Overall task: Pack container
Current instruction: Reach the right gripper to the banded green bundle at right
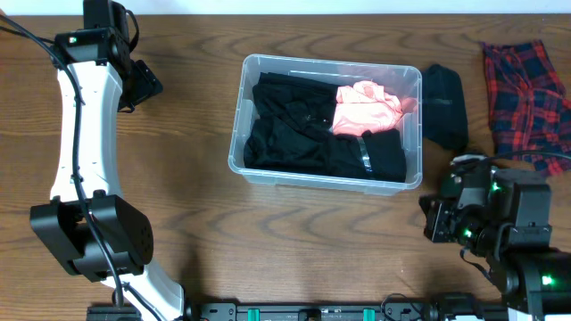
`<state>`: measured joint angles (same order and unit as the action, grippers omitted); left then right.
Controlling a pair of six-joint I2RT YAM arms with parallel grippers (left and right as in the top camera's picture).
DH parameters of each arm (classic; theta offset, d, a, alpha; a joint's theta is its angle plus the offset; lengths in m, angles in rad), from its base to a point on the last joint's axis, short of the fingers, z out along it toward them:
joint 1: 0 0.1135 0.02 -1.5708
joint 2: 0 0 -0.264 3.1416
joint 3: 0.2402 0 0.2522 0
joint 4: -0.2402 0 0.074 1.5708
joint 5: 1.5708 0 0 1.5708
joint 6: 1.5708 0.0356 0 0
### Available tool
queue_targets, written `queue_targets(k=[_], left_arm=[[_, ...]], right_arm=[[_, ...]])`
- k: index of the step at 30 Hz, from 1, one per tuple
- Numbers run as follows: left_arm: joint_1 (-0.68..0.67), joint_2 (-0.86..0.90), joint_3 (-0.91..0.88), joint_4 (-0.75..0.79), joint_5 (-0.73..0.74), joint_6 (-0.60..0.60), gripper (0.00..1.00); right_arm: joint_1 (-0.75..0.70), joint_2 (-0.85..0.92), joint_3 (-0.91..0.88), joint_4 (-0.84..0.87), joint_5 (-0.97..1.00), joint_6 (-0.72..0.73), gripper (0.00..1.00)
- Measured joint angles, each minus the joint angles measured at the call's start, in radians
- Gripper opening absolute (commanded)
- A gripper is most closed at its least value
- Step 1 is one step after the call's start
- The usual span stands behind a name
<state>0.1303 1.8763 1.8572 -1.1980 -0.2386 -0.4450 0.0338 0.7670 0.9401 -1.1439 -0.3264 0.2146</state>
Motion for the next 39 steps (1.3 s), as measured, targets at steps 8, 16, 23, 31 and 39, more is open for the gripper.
queue_targets(k=[8,16,23,31,39], left_arm=[[0.000,0.000,0.000,0.000,0.000,0.000,0.98],[0.000,0.000,0.000,0.000,0.000,0.000,0.98],[0.000,0.000,0.000,0.000,0.000,0.000,0.98],[0.000,0.000,0.000,0.001,0.000,0.000,0.98],[0.000,0.000,0.000,0.000,0.000,0.000,0.98]], right_arm=[[0.000,0.045,-0.001,-0.075,0.013,0.013,0.01],[0.011,0.132,-0.060,-0.040,0.080,0.057,0.01],[0.034,0.270,-0.063,0.051,0.163,0.116,0.01],[0.076,0.442,-0.066,0.190,0.193,0.154,0.01],[0.109,0.500,-0.068,0.282,0.217,0.163,0.01]])
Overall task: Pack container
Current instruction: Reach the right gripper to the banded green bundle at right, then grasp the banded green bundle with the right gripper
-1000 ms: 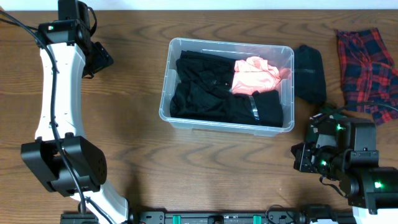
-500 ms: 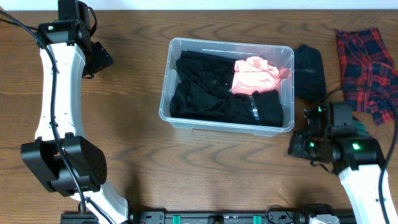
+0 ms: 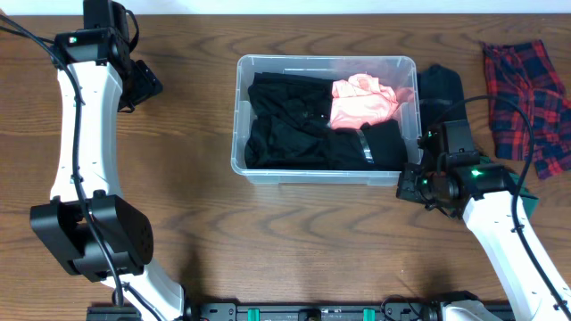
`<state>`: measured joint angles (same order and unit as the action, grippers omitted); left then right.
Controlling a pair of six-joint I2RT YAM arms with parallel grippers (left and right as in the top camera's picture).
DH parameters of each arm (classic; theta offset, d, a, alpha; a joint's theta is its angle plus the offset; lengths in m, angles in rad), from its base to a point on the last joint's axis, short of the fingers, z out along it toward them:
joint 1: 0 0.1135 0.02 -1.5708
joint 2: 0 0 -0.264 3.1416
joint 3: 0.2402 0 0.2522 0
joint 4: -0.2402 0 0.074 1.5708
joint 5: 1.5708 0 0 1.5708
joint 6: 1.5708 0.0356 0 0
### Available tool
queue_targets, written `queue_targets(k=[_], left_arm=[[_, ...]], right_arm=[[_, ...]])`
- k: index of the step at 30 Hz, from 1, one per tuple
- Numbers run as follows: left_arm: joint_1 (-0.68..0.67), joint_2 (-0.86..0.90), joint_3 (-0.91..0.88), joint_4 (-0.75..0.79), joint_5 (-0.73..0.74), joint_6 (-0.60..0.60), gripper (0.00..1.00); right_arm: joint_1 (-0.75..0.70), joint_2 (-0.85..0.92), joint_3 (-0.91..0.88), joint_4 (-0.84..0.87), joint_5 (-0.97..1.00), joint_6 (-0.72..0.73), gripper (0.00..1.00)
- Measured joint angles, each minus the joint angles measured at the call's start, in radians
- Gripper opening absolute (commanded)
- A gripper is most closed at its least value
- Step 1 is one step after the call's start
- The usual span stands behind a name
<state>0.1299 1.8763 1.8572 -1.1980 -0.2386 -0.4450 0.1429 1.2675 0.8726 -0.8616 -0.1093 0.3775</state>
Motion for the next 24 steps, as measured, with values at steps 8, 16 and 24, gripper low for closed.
queue_targets(k=[8,16,24], left_arm=[[0.000,0.000,0.000,0.000,0.000,0.000,0.98],[0.000,0.000,0.000,0.000,0.000,0.000,0.98],[0.000,0.000,0.000,0.000,0.000,0.000,0.98]], right_arm=[[-0.002,-0.001,0.009,-0.104,0.014,-0.006,0.01],[-0.142,-0.062,0.233,-0.321,0.148,-0.026,0.01],[-0.390,-0.084,0.304,-0.316,0.231,-0.032,0.11]])
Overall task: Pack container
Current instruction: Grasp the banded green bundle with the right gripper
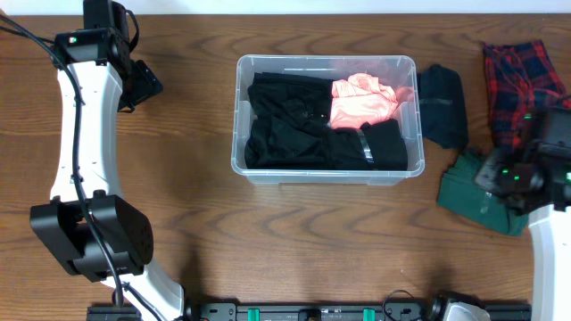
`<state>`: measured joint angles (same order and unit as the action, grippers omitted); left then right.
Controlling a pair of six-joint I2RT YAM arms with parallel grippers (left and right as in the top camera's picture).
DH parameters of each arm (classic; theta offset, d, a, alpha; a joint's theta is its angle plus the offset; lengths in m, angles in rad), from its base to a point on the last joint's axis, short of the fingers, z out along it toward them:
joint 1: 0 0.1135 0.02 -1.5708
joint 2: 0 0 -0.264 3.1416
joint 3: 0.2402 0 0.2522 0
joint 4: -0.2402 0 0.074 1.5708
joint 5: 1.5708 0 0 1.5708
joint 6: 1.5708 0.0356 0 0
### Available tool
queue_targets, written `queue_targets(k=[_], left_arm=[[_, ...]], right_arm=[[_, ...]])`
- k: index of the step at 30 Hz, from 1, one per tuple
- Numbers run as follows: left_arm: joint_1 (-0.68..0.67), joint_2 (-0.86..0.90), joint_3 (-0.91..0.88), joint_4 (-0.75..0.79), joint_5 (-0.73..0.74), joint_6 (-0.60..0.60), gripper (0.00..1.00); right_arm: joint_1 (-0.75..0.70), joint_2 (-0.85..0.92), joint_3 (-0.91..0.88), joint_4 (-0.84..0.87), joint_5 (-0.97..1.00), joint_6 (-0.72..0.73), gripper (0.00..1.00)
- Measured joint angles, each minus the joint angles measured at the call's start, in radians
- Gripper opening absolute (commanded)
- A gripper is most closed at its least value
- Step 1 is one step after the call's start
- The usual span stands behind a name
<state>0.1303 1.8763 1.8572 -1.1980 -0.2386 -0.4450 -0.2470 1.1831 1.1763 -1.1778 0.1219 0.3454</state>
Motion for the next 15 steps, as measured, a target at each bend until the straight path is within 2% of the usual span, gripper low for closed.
queue_targets(k=[2,3,4,9,14,15], left_arm=[[0.000,0.000,0.000,0.000,0.000,0.000,0.98],[0.000,0.000,0.000,0.000,0.000,0.000,0.98],[0.000,0.000,0.000,0.000,0.000,0.000,0.98],[0.000,0.000,0.000,0.000,0.000,0.000,0.98],[0.000,0.000,0.000,0.000,0.000,0.000,0.98],[0.000,0.000,0.000,0.000,0.000,0.000,0.98]], right_arm=[[-0.058,0.009,0.000,0.016,0.004,0.013,0.18],[-0.091,0.014,-0.001,0.024,0.002,0.023,0.34],[-0.114,0.016,-0.003,0.030,0.003,0.040,0.46],[-0.185,0.017,-0.048,0.027,0.002,0.146,0.51],[-0.190,0.018,-0.150,0.029,-0.029,0.259,0.56],[-0.190,0.018,-0.179,0.034,-0.035,0.285,0.62]])
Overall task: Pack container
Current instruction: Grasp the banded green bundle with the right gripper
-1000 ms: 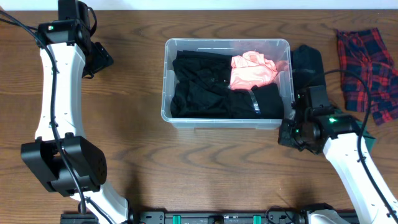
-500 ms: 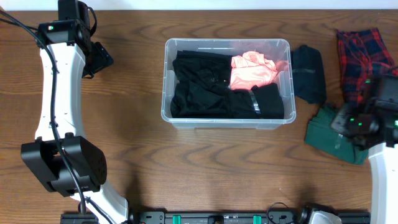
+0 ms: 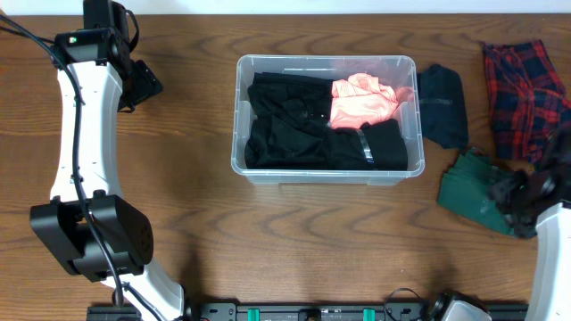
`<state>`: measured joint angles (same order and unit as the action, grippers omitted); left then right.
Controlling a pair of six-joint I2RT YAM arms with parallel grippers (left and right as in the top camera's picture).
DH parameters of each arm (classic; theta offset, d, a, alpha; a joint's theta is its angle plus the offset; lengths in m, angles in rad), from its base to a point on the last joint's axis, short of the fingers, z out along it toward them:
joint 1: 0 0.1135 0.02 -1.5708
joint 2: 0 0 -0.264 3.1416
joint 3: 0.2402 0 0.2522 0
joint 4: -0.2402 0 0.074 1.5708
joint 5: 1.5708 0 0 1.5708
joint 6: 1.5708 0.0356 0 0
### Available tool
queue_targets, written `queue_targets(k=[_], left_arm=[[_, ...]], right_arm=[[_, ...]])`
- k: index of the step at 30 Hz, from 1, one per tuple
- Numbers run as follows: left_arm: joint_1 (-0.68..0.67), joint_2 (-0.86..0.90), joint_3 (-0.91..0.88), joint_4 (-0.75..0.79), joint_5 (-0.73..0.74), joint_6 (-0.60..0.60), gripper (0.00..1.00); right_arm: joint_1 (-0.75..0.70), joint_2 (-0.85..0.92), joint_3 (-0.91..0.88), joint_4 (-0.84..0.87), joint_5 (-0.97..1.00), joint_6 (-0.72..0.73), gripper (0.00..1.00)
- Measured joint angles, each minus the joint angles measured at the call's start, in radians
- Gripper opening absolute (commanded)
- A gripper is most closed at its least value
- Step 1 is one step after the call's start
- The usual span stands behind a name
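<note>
The clear plastic container (image 3: 326, 176) stands mid-table, holding black clothes (image 3: 290, 125) and a pink garment (image 3: 361, 100). To its right on the table lie a dark navy garment (image 3: 443, 107), a red plaid garment (image 3: 526, 85) and a crumpled green garment (image 3: 470, 189). My right gripper (image 3: 514, 198) hangs over the green garment's right edge; its fingers are too dark to read. My left gripper (image 3: 145, 86) is far to the left of the container, near the back edge, with its fingers also unclear.
The white left arm (image 3: 80, 134) runs along the left side of the table. The right arm (image 3: 553, 259) comes in from the front right corner. Bare wood lies in front of the container and between it and the left arm.
My right gripper has shifted a little toward the front, still over the right edge of the green garment. The container, the clothes and the left arm are unchanged.
My right arm stood at the front right, covering the green garment, with the container slightly askew. Then its gripper was at the container's right front corner, and the container sat squarer and a little further left. After that it was back over the green garment, where it remains.
</note>
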<state>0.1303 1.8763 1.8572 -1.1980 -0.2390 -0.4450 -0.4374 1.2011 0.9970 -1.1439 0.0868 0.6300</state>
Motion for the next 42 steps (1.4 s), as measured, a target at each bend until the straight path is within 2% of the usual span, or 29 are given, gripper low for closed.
queue_targets(k=[3,8,11,19,32,37,42], left_arm=[[0.000,0.000,0.000,0.000,0.000,0.000,0.98],[0.000,0.000,0.000,0.000,0.000,0.000,0.98],[0.000,0.000,0.000,0.000,0.000,0.000,0.98],[0.000,0.000,0.000,0.000,0.000,0.000,0.98],[0.000,0.000,0.000,0.000,0.000,0.000,0.98],[0.000,0.000,0.000,0.000,0.000,0.000,0.98],[0.000,0.000,0.000,0.000,0.000,0.000,0.98]], right_arm=[[0.000,0.001,-0.077,0.050,-0.005,0.073,0.77],[0.000,0.003,-0.208,0.214,-0.009,0.157,0.81],[0.000,0.003,-0.259,0.297,-0.008,0.199,0.88],[-0.003,0.003,-0.286,0.353,0.040,0.277,0.89],[-0.004,0.057,-0.287,0.423,0.078,0.305,0.89],[-0.004,0.124,-0.287,0.409,0.074,0.311,0.97],[-0.004,0.172,-0.288,0.425,0.075,0.321,0.98]])
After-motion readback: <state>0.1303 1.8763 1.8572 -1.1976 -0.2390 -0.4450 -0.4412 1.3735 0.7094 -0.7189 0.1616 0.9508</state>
